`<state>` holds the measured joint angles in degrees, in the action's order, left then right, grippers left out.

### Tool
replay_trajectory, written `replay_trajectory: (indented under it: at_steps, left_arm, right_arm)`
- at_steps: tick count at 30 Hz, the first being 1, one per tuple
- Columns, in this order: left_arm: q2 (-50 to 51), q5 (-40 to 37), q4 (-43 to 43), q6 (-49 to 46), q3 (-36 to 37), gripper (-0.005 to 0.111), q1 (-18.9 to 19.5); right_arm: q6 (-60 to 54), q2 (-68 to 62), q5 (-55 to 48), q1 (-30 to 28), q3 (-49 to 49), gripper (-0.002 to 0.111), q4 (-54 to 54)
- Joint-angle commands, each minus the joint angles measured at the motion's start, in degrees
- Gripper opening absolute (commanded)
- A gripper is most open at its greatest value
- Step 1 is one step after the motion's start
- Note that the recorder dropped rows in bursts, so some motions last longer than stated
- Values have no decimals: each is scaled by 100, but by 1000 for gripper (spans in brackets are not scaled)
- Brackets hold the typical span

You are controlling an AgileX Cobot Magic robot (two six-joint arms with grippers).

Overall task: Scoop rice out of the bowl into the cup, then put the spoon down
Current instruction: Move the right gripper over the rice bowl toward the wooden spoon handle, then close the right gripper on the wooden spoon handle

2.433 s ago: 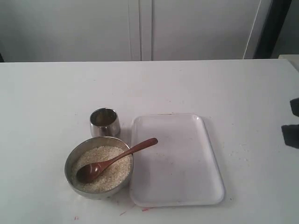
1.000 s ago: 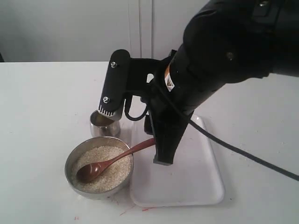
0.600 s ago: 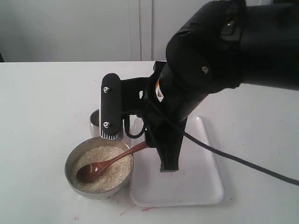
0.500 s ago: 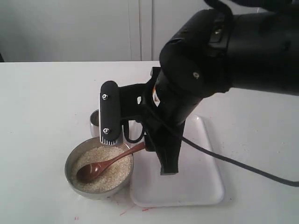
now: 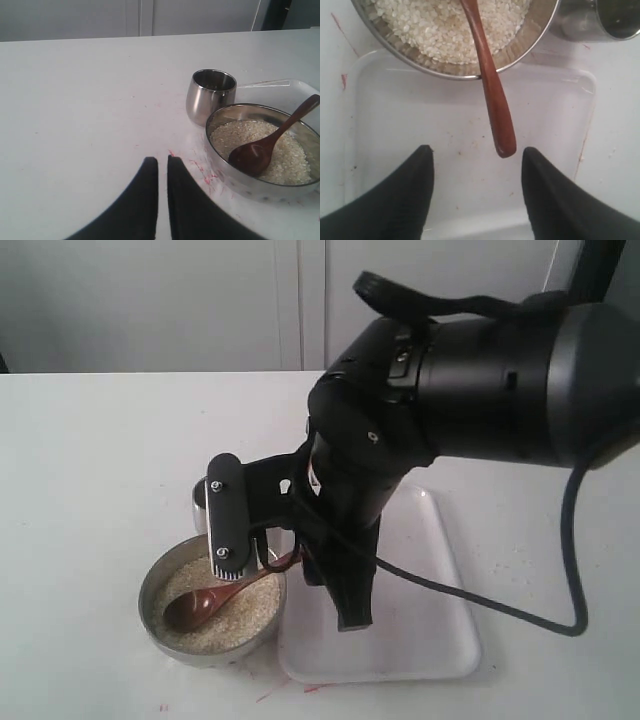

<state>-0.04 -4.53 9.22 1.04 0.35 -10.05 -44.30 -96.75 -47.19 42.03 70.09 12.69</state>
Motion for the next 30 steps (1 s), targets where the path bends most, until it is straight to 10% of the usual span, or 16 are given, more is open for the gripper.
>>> replay_trajectory:
  at_steps: [1,30]
  left_arm:
    - [4,15,56,3,-35,14,-50]
    - [4,15,56,3,-35,14,-50]
  right_arm:
    - [-110,-138,132,19,40,51,69]
    - [-326,-747,742,19,40,57,299]
